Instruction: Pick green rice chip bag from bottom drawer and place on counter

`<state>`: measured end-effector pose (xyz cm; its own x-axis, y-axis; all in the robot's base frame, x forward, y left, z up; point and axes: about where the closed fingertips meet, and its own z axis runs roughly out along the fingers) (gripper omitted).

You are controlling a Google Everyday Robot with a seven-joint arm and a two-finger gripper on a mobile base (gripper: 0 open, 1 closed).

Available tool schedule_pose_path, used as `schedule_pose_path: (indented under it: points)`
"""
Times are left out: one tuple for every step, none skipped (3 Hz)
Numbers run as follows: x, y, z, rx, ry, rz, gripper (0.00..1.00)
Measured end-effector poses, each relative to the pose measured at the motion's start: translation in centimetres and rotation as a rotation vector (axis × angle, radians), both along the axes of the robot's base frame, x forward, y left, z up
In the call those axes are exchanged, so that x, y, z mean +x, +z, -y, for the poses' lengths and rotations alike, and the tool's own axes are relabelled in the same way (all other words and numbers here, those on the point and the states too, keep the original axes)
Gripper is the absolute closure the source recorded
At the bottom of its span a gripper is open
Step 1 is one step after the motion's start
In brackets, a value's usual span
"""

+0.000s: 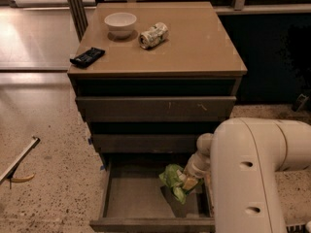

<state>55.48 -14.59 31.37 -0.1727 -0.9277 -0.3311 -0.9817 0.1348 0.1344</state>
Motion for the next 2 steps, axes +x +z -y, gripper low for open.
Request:
schedule_pose_path:
  points:
    - [-0.5,3.8,2.3,-0.093,0.013,0.034,1.00]
    - [-2.0,8.8,5.2,-0.210,0.005,0.061,1.00]
